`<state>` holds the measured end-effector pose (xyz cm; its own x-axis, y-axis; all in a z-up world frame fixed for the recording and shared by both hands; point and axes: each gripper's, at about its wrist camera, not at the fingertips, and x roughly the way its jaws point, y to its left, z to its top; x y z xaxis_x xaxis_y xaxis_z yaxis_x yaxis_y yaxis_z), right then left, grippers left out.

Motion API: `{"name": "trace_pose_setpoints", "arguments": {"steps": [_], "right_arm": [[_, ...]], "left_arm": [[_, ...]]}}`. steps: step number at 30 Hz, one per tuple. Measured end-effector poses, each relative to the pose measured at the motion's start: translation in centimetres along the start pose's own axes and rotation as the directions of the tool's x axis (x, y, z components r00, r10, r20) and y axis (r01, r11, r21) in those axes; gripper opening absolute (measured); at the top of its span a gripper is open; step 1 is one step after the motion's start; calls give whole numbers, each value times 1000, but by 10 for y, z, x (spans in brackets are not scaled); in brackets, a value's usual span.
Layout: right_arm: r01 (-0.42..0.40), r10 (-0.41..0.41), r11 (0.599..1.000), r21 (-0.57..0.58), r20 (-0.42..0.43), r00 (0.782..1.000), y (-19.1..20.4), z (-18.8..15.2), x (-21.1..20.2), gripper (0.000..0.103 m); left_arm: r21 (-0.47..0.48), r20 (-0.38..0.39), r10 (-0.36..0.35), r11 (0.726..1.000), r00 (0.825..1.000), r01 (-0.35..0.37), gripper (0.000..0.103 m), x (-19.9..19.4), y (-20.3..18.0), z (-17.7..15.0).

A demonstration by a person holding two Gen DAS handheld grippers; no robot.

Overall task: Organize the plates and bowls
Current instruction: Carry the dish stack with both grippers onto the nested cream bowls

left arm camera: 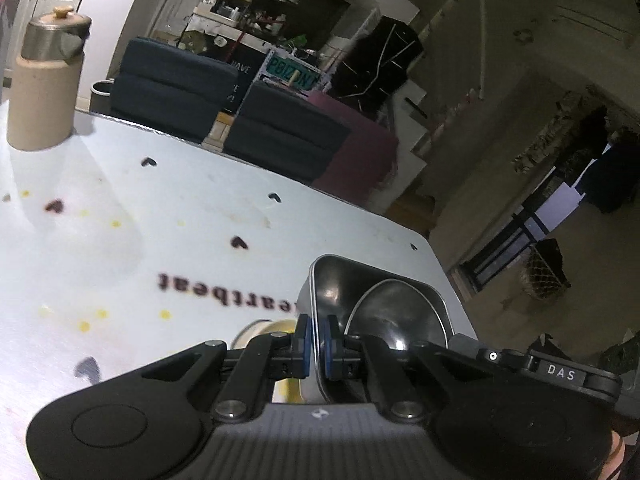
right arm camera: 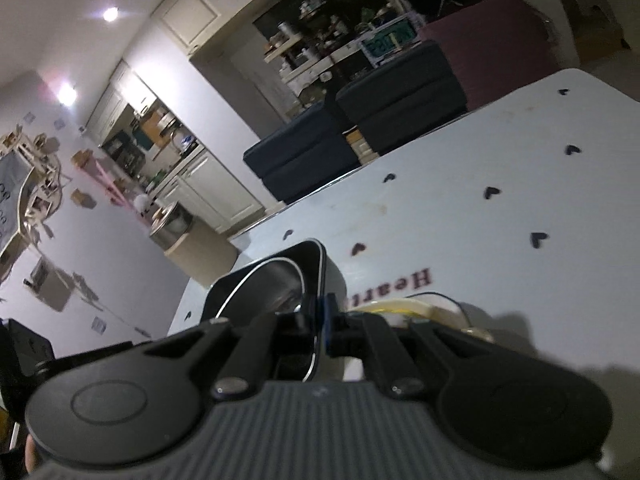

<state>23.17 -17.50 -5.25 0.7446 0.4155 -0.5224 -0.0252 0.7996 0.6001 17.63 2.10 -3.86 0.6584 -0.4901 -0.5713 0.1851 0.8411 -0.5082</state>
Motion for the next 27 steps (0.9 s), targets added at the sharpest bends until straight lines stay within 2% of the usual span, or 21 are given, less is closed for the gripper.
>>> {"name": "trace_pose_setpoints", "arguments": {"steps": [11,27], "right_arm": [[90,-90,996,5,-30,996,-11,-12,10,5],[163,-163,987,-12,-122,979,-18,-22,17,5]], "left_arm": [[15,-55,20,1000,998,-19,6,31,-1,-13],[11,-143,82,997,986,-81,6,52,17,-21]]}}
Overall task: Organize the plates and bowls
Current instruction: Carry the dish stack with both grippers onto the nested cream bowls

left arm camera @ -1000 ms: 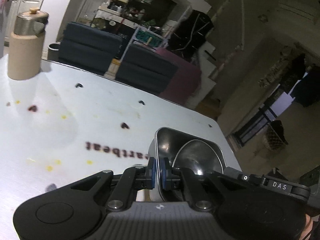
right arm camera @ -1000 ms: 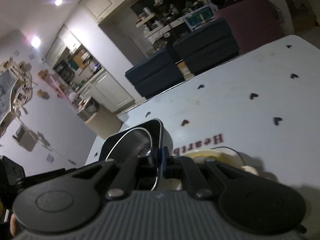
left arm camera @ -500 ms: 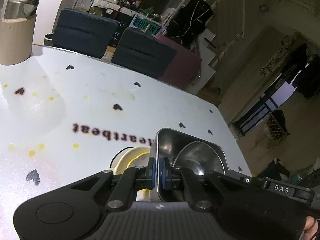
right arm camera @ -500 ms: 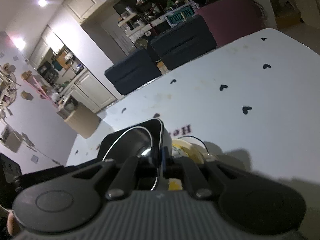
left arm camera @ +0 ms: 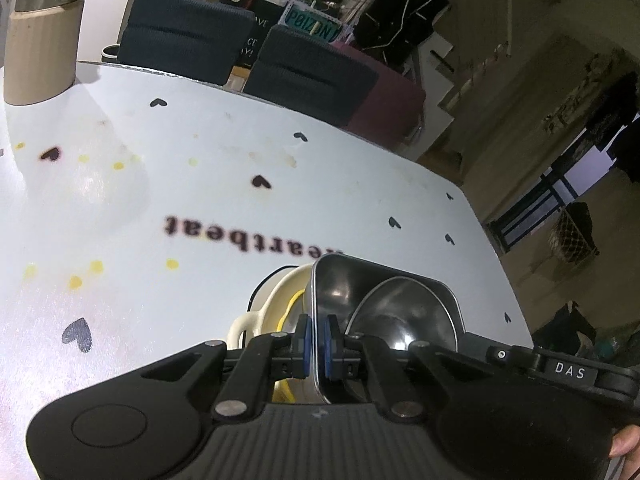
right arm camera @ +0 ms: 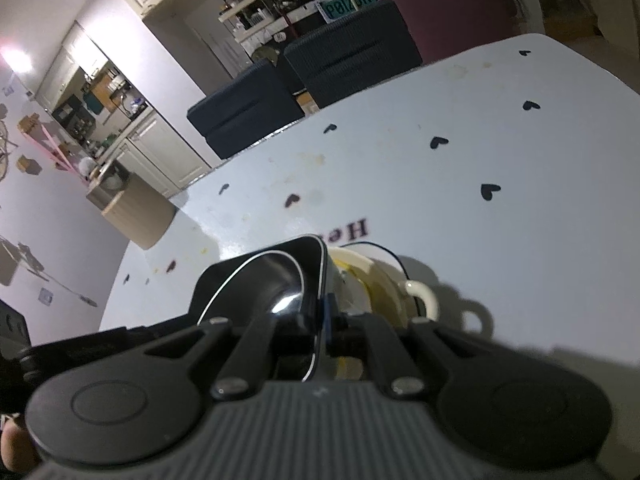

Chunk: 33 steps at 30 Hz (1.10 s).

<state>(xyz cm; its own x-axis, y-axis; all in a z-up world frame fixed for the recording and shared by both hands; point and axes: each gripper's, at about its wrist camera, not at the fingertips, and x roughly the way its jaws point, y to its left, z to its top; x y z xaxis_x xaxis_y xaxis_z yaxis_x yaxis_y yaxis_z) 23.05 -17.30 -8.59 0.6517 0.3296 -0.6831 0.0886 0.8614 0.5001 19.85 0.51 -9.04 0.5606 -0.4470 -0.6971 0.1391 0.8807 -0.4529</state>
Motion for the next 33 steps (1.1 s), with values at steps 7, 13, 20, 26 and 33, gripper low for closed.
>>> {"name": "trace_pose_setpoints", "arguments": {"steps": [7,13,20,26,33], "right_arm": [[16,-16,1000,0,-16,1000,-1,1,1,5],[25,-25,1000,-2,-23,999,0,2,1,5],[39,-39,999,-7,-40,998,1,2,5,5],[66,-67,998,-6,-62,996,-2,3,11,5],[69,-70,998,-13,-56,996,-2,3,11,5]], "left_arm": [[5,-12,1,1000,1000,-1,6,4,-1,1],[9,-26,14,1000,1000,-13,6,6,0,-1],[19,-38,20,1000,999,-19,6,9,-1,-3],[30,-41,21,999,999,-20,7,12,-3,-2],[33,-57,30,999,998,-28,7,18,-1,-4]]}}
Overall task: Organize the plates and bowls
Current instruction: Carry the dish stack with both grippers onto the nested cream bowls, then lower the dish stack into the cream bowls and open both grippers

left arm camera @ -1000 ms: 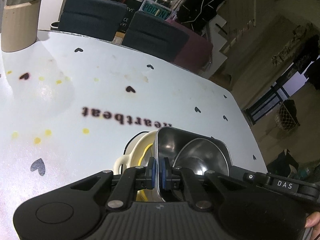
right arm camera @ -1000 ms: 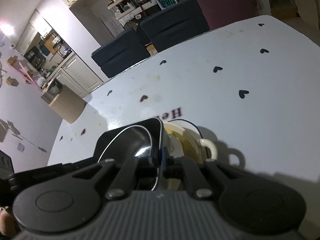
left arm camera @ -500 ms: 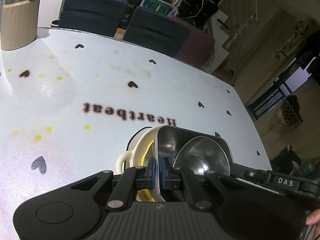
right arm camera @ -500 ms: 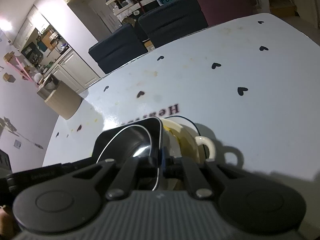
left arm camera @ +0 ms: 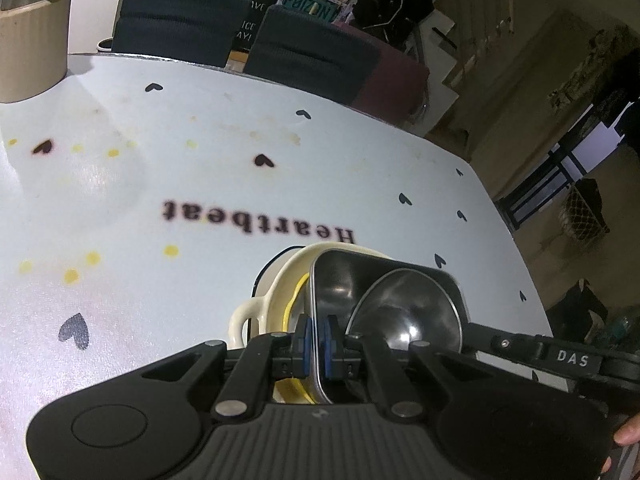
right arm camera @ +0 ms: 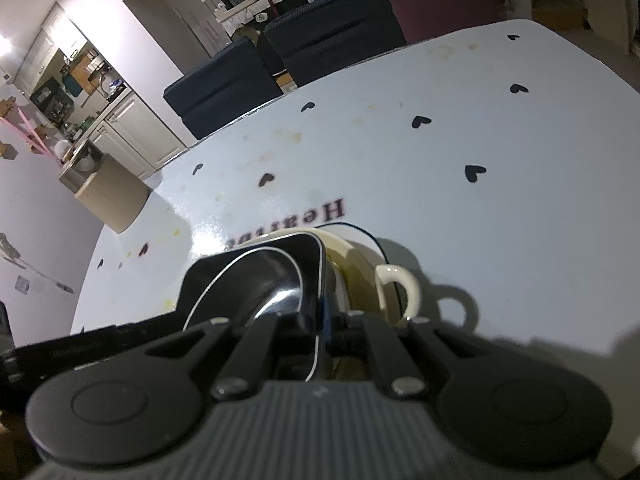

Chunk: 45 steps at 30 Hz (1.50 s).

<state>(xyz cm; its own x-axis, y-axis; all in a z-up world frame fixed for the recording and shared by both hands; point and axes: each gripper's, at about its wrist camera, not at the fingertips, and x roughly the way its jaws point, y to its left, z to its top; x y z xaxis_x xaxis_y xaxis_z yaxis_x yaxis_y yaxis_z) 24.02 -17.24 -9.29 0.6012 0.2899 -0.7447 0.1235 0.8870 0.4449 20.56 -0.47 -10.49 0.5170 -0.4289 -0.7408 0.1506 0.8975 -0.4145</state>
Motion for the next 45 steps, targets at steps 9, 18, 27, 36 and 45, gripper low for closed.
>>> {"name": "trace_pose_setpoints", "arguments": {"steps": [9,18,27,36,45], "right_arm": [[12,-12,1000,-18,-8,1000,0,1,5,5],[26,-26,999,-21,-25,999,0,2,10,5],[9,-9,1000,-5,-21,1000,-4,4,8,5],[7,-7,1000,-8,-21,1000,-2,3,8,8],[23,-22,999,-25,9,1000,-2,7,-3,15]], "left_arm": [[-4,8,-1,1000,1000,1,6,1,1,1],[-8,7,-10,1000,1000,10,6,1,2,1],[-7,-10,-3,1000,1000,3,6,5,3,1],[-21,7,2,1000,1000,-2,17,-2,5,3],[-24,9,33,999,999,-33,33,-11,7,5]]}}
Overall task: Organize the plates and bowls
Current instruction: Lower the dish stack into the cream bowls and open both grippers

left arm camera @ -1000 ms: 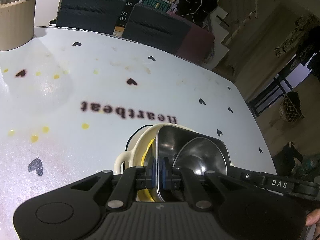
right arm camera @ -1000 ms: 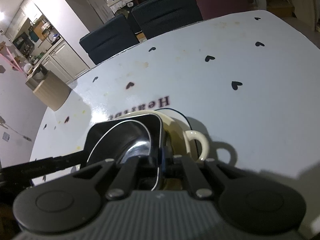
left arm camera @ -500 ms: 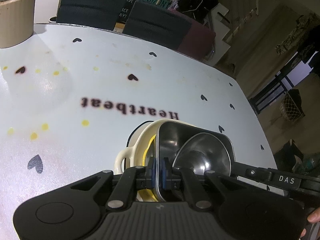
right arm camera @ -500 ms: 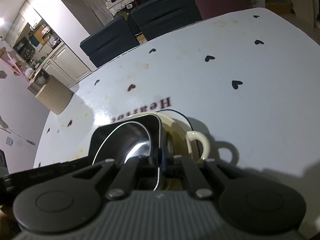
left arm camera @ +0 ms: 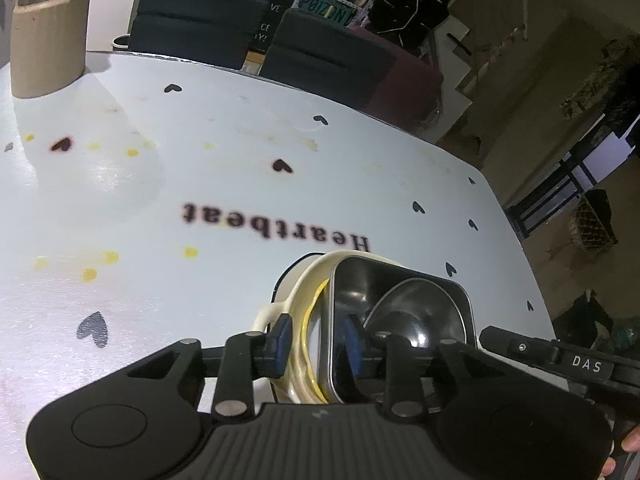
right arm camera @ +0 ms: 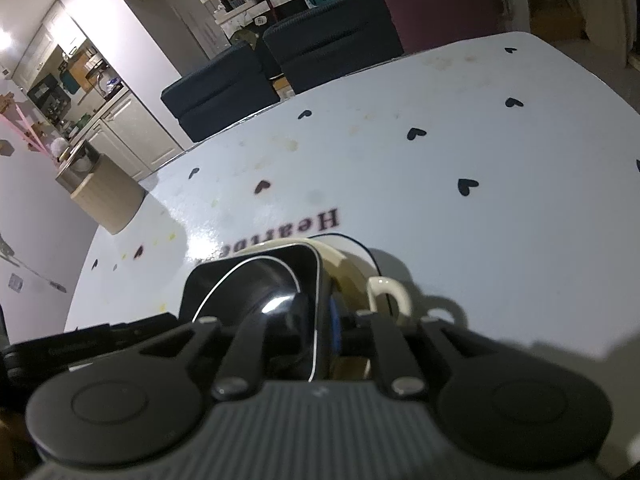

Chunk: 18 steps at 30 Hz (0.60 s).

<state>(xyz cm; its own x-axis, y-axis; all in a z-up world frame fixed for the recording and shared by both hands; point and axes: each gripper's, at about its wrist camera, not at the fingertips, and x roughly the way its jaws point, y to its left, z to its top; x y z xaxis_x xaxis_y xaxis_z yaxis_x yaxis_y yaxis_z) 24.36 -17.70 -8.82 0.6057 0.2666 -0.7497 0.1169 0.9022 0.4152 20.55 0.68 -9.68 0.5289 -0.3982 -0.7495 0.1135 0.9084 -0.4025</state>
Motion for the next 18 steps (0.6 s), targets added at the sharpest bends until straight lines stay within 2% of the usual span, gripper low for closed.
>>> {"name": "trace_pose_setpoints", "arguments": {"steps": [3,5,7,9,11,12,13,18], "right_arm": [[7,-7,1000,-18,6,1000,3,1,-3,16],[7,-6,999,-37,25,1000,5,1,-10,20],[10,-6,998,-57,57,998,8,-1,-19,32],[5,2,997,-78,97,995,11,-2,-31,43],[-11,27,994,-108,146,989,15,-6,-47,52],[-12,33,993,-121,170,985,17,-7,-56,60],[-8,35,990,-137,196,980,19,-10,-64,68],[42,17,980,-194,293,956,24,-27,-102,83]], "left_arm": [[21,19,5,1000,1000,-5,42,-10,-5,1],[31,37,1,1000,999,-2,48,-19,-9,-1],[48,67,-3,999,998,0,59,-32,-14,-3],[66,103,1,998,995,-8,83,-46,-20,-5],[85,146,11,996,989,-23,94,-62,-26,-9],[91,162,12,995,987,-27,99,-69,-28,-12],[96,174,14,995,985,-31,101,-75,-30,-14],[126,229,39,990,973,-70,103,-104,-41,-30]]}}
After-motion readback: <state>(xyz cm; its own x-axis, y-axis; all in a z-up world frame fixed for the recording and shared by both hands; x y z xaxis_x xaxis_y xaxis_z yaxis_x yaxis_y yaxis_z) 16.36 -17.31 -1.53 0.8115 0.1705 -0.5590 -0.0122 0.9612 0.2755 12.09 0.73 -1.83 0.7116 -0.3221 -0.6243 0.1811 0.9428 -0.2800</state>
